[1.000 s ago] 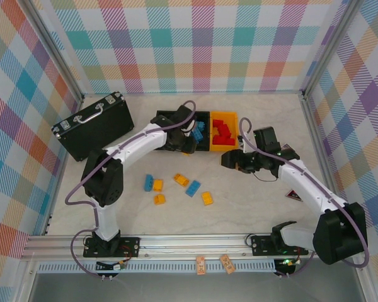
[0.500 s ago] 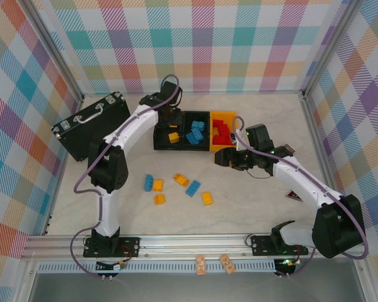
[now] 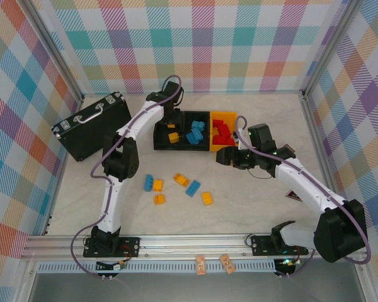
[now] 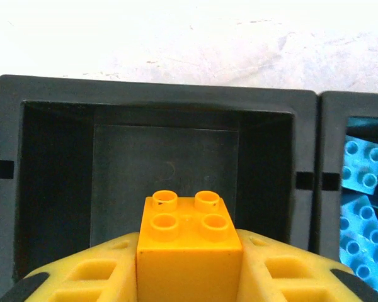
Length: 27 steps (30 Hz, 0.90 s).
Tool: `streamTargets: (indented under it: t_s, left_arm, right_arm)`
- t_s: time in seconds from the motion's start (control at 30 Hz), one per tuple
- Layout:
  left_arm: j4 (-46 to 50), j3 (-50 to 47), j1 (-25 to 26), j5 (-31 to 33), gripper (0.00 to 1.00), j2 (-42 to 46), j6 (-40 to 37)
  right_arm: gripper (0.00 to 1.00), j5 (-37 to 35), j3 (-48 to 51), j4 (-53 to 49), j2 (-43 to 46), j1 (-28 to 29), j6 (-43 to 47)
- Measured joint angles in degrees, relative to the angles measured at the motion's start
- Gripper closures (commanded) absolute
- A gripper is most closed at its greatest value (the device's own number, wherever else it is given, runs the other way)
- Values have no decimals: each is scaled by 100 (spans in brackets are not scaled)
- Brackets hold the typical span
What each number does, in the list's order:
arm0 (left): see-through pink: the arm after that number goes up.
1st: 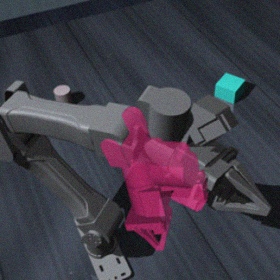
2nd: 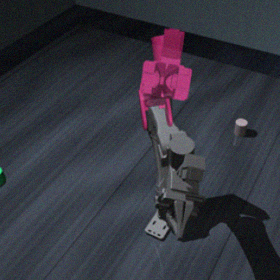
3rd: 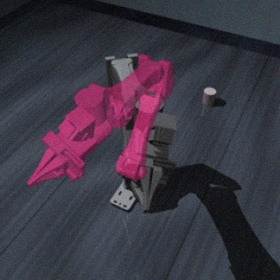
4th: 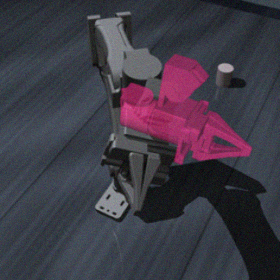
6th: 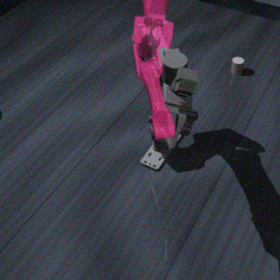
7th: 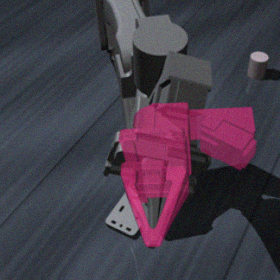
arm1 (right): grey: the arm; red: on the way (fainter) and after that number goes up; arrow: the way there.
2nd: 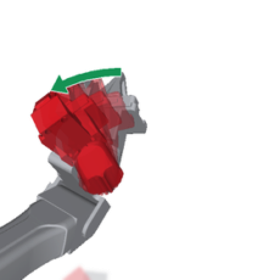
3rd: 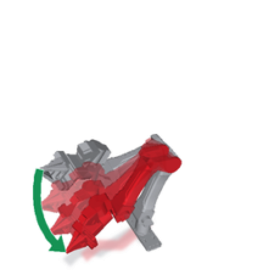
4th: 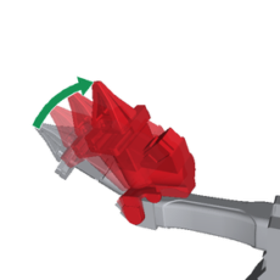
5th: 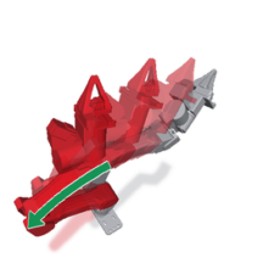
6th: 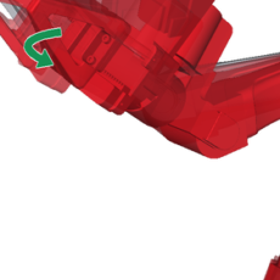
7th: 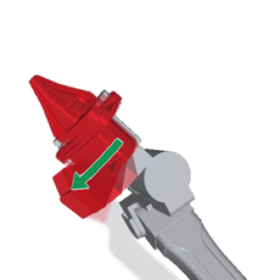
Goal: Sort the legos into containers by color
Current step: Place the lego in the container.
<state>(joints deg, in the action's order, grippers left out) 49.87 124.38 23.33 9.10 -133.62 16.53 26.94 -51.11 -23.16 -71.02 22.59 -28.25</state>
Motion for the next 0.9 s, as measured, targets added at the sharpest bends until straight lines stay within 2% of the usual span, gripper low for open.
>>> streamTargets:
  t_s: [0.1,0.17,0.3,0.43,0.6,0.9]
  left_arm:
    - [0,39,-28,0,59,-92,44]
    - [15,39,-39,-2,50,-125,74]
    - [72,39,-39,-26,43,-127,116]
    - [74,15,-39,-59,43,-105,181]
    - [39,-514,2,-109,44,308,214]
    - [-302,-2135,236,-184,44,2000,345]
  right_arm:
    - [41,-26,2,0,0,0,-4]
    - [41,-37,4,0,0,0,-4]
    - [41,-57,7,0,0,0,-4]
    - [41,-57,7,2,0,0,-7]
    - [40,-55,11,7,0,0,-7]
    - [41,-4,11,79,-140,0,0]
